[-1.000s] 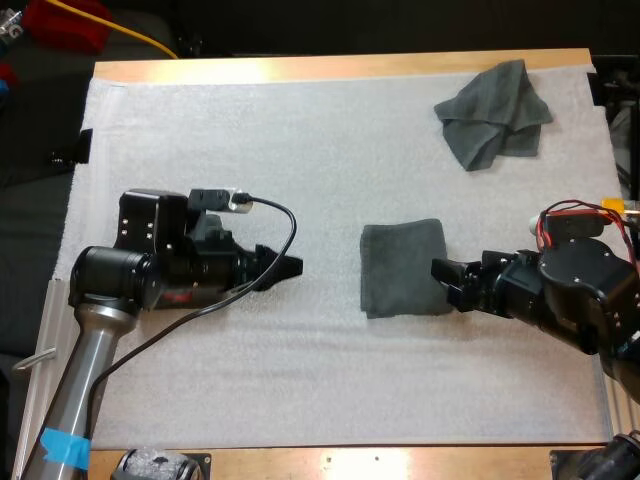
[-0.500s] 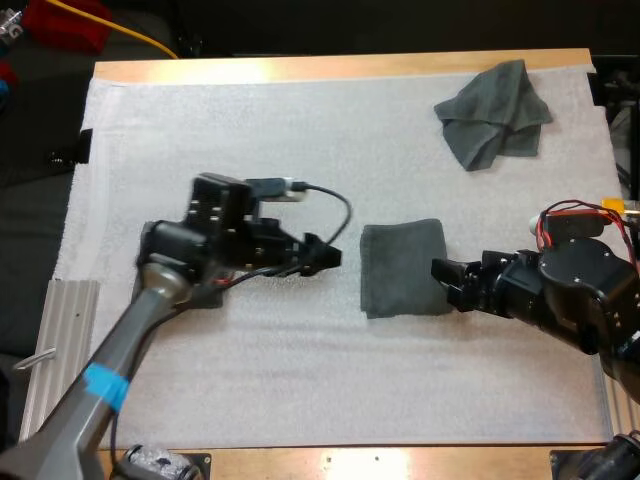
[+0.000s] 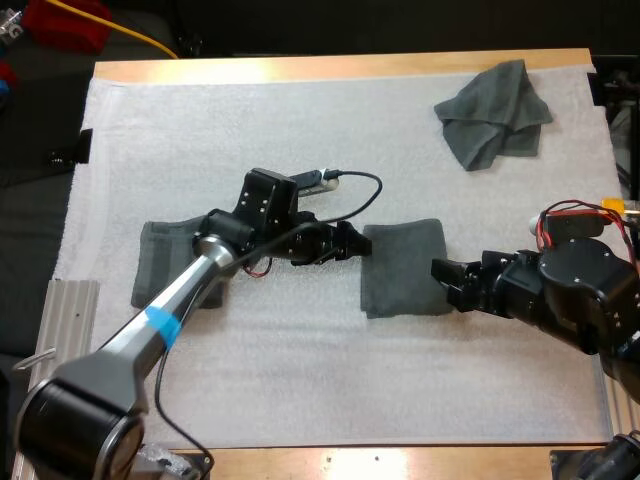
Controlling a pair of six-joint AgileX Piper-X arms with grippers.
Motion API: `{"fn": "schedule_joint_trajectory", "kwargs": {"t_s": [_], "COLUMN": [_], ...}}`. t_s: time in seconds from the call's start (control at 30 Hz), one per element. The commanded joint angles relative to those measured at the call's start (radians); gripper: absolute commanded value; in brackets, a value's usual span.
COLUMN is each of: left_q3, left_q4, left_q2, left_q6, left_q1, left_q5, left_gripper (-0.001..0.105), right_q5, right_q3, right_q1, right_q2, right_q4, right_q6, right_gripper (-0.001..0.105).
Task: Pick towel from pile, fold and stack
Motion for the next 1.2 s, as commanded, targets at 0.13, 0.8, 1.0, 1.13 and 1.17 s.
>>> {"fn": "schedule_joint_trajectory", "kwargs": {"t_s": [0.13,0.8,1.0,1.13,1.17], "left_q3": [-0.002,-0.002,-0.004,-0.037,-0.043], "left_q4": [-0.032,-0.032,-0.032,-0.024,-0.024], "left_q2": [0.085,0.181,0.202,0.224,0.229], "left_q6": [-0.017,-0.067,-0.106,-0.128,-0.133], "left_q1": [-0.005,-0.009,-0.06,-0.103,-0.109], "left_q5": [0.039,0.056,0.076,0.082,0.088], "left_gripper": [0.071,0.07,0.069,0.069,0.069], "right_q5": [0.007,0.015,0.015,0.015,0.015], "right_q3": [-0.008,-0.008,-0.008,-0.008,-0.008], "right_q1": [-0.003,-0.003,-0.003,-0.003,-0.003], "right_q2": [-0.004,-0.004,-0.004,-0.004,-0.004], "right_q4": [0.0,0.0,0.0,0.0,0.0], "right_q6": [-0.013,-0.013,-0.013,-0.011,-0.011], "right_gripper": [0.071,0.071,0.071,0.071,0.071]}}
